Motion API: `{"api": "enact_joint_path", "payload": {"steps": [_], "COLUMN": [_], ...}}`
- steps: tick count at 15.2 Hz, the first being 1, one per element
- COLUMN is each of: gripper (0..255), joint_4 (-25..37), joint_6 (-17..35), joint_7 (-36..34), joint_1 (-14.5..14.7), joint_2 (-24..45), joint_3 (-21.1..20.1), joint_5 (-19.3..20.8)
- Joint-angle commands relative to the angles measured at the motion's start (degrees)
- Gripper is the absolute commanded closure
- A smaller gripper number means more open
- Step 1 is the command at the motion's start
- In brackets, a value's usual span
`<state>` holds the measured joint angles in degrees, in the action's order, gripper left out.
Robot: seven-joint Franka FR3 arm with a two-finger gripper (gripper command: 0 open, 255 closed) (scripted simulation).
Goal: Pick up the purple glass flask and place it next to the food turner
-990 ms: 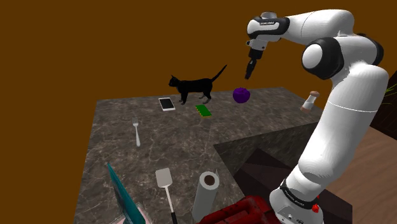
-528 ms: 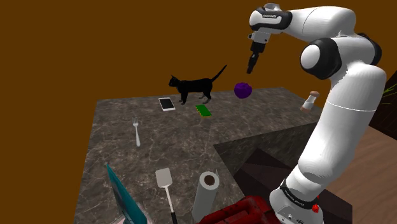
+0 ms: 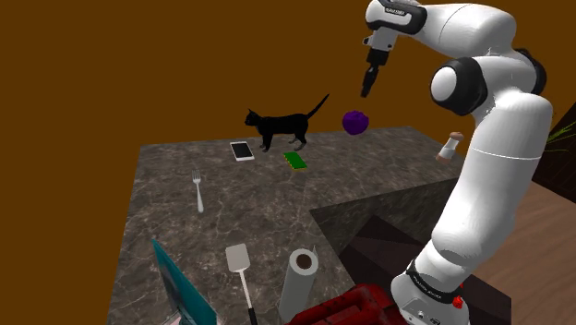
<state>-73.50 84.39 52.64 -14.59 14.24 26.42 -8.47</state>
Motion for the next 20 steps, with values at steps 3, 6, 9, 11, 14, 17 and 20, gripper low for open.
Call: {"api": "enact_joint_path", "payload": {"steps": [3, 6, 9, 11, 14, 17, 20], "gripper": [255, 255, 255, 255, 255, 255, 255], "joint_4": [5.49, 10.28, 15.91, 20.38, 26.46, 11.01, 0.9], "joint_6": [-3.97, -7.21, -10.83, -13.56, -17.08, -10.52, -6.43], "joint_7": [0.18, 0.31, 0.43, 0.47, 0.44, -3.34, -7.89], "joint_1": [-0.91, -1.84, -3.11, -4.25, -5.99, 1.37, 6.1], "joint_2": [1.65, 3.31, 5.45, 7.27, 9.89, 0.28, -6.6], "joint_3": [0.13, 0.21, 0.24, 0.22, 0.06, -0.3, -1.84], "joint_5": [-0.81, -1.65, -2.75, -3.71, -5.08, -0.43, 2.79]}}
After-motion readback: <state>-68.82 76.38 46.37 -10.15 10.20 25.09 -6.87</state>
